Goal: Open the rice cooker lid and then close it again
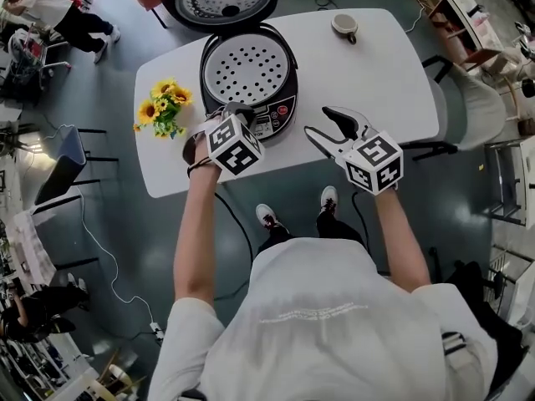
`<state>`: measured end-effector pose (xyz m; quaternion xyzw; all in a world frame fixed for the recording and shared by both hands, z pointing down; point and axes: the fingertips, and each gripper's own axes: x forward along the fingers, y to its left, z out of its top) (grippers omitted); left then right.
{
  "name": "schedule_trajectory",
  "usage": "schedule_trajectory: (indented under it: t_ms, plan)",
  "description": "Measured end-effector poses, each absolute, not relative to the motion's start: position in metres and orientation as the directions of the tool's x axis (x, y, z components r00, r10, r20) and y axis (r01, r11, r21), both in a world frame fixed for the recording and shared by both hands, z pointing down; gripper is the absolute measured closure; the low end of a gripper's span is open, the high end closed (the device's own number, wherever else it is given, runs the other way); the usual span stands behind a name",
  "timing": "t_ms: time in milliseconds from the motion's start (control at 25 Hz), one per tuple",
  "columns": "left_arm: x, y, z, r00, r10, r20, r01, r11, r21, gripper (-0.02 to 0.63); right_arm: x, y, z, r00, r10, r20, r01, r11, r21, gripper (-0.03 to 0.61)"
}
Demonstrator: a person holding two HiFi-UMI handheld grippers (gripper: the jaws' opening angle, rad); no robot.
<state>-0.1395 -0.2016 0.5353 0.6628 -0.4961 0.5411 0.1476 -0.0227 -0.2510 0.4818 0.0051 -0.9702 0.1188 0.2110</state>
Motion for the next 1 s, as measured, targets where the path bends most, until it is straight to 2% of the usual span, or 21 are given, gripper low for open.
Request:
schedule_trajectory:
  t_ms: [120,320,520,560,680,1000]
  plan:
    - [-0.142,-0.204,0.532,-0.076,-0.550,0.832,-0.835,-0.421,-0.354,0.581,-0.026,-0.257,0.469,-0.917,0.022,0.399,-0.062,0.978,-0.198,0.337]
    - [-0.147,-0.203,0.526,-0.037,-0.657,0.753,-0.931,-0.252,-0.265,0.577,-0.031,-0.268,0.444,-0.933,-0.028,0.359,-0.076,0.990,-0.121,0.322]
    - [-0.166,-0.199,0.510,-0.100,-0.755,0.648,-0.965,-0.087,-0.249,0.538,-0.037,-0.279,0.419,-0.951,-0.093,0.296,-0.116,0.991,-0.061,0.323]
    - [-0.170,-0.197,0.503,-0.114,-0.775,0.622,-0.969,-0.051,-0.241,0.535,-0.038,-0.281,0.414,-0.953,-0.100,0.285,-0.121,0.991,-0.057,0.324]
    - [-0.184,-0.193,0.473,-0.154,-0.847,0.508,-0.977,0.052,-0.208,0.534,-0.039,-0.288,0.398,-0.962,-0.128,0.243,-0.144,0.988,-0.051,0.387]
    - [-0.215,-0.159,0.387,-0.265,-0.932,0.248,-0.960,0.233,-0.153,0.506,-0.049,-0.291,0.362,-0.970,-0.145,0.193,-0.143,0.989,0.027,0.391]
